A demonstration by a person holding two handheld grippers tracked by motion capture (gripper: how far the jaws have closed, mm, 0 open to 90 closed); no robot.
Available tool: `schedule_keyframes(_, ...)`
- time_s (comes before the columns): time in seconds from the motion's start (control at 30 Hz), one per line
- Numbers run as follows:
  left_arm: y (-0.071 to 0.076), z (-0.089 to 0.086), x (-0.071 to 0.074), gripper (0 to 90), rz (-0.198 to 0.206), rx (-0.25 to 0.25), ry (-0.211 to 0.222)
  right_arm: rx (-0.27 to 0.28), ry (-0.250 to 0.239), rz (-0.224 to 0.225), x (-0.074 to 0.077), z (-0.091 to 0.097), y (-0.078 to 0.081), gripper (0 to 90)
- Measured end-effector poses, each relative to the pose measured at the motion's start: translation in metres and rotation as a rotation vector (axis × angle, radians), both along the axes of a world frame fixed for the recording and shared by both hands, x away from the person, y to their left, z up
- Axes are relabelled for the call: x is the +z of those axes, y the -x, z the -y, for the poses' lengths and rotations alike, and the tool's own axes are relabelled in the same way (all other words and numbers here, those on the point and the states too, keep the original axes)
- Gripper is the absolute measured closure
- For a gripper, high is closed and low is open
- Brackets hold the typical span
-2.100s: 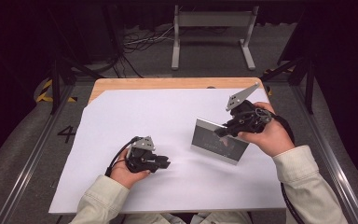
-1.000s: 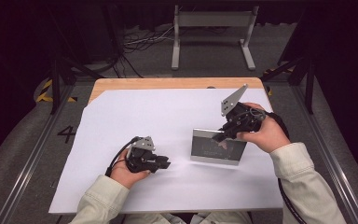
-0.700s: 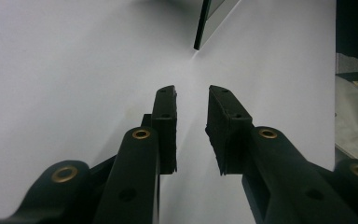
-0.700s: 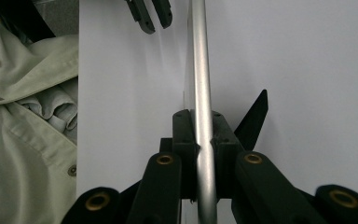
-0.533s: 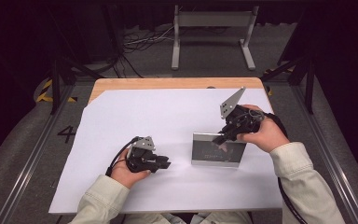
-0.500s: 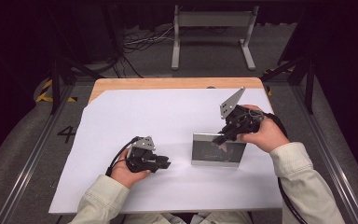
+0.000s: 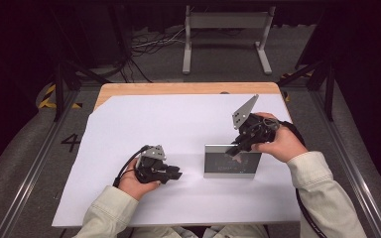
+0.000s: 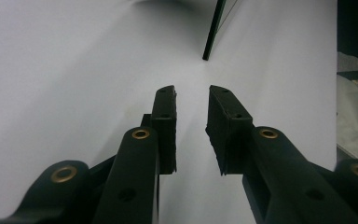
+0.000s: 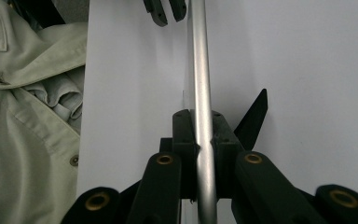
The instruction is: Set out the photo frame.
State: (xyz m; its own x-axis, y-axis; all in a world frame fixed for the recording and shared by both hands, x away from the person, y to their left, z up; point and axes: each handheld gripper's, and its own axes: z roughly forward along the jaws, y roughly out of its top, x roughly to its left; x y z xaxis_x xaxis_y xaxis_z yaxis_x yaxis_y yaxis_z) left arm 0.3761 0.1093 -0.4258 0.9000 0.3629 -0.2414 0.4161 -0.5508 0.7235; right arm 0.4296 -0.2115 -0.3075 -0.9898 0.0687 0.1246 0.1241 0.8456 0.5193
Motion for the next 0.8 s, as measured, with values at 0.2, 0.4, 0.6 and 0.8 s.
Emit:
schedule_keyframes(0.2, 0.0001, 0.0001, 0.0000, 73.1, 0.000, -0.001, 0.000, -0.007, 0.024, 0.042, 0.0003, -0.0004, 0.0001, 81.6)
schedule_keyframes(0.4, 0.0002, 0.0003, 0.0000, 73.0, -0.001, -0.001, 0.000, -0.015, 0.028, 0.064, -0.0004, 0.0000, -0.0007, 80.1)
schedule_keyframes(0.6, 0.0002, 0.0003, 0.0000, 73.0, -0.001, -0.002, 0.000, -0.020, 0.019, 0.084, -0.0014, -0.0001, -0.0017, 78.4)
schedule_keyframes(0.8, 0.0003, 0.0003, 0.0002, 73.0, 0.000, -0.002, 0.000, -0.025, 0.019, 0.119, -0.0021, -0.0015, -0.0027, 76.4)
